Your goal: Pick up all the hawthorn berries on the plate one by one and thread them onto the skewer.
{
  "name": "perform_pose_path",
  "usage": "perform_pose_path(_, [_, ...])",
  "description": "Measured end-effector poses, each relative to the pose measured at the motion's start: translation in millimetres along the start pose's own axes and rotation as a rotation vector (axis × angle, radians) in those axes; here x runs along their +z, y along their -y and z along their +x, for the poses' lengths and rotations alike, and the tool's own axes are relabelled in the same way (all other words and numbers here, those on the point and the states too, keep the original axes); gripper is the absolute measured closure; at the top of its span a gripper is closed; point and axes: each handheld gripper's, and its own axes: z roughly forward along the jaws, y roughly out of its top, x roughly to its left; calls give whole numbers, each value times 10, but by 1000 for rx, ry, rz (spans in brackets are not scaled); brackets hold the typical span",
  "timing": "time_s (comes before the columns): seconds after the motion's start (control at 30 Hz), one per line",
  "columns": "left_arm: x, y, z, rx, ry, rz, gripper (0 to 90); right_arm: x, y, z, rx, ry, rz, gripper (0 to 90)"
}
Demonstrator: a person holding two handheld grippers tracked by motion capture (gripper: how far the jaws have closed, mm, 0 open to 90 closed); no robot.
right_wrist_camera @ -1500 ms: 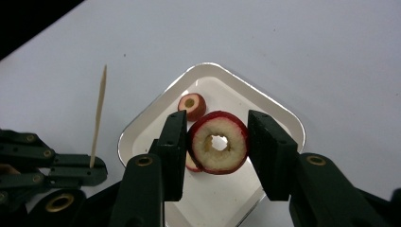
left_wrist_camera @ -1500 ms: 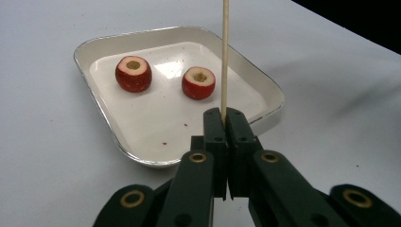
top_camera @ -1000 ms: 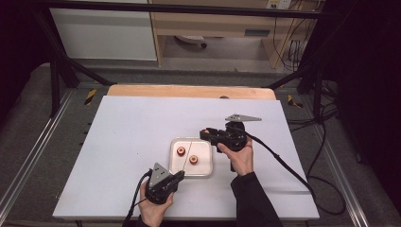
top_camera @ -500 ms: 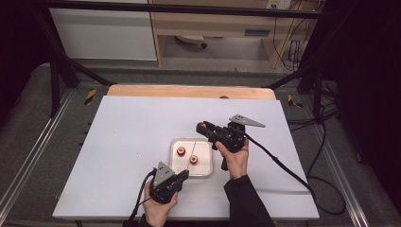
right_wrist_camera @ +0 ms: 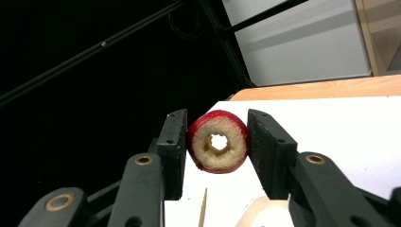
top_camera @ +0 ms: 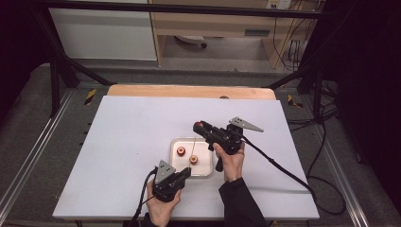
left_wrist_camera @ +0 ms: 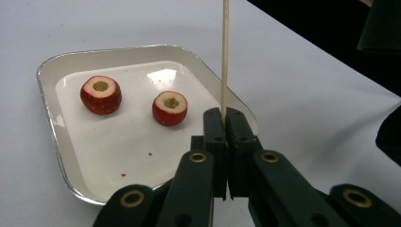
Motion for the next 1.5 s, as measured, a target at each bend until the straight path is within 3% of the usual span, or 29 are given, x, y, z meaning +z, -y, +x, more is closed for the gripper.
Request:
perform_pose_path(0.3, [27,11,-15,-9,5,4,886,-5,60,-27,23,-15,-13,599])
perform_pose_path(1.5, [10,7,16,-42,2,-9,886,33,186,0,34,-43,14,599])
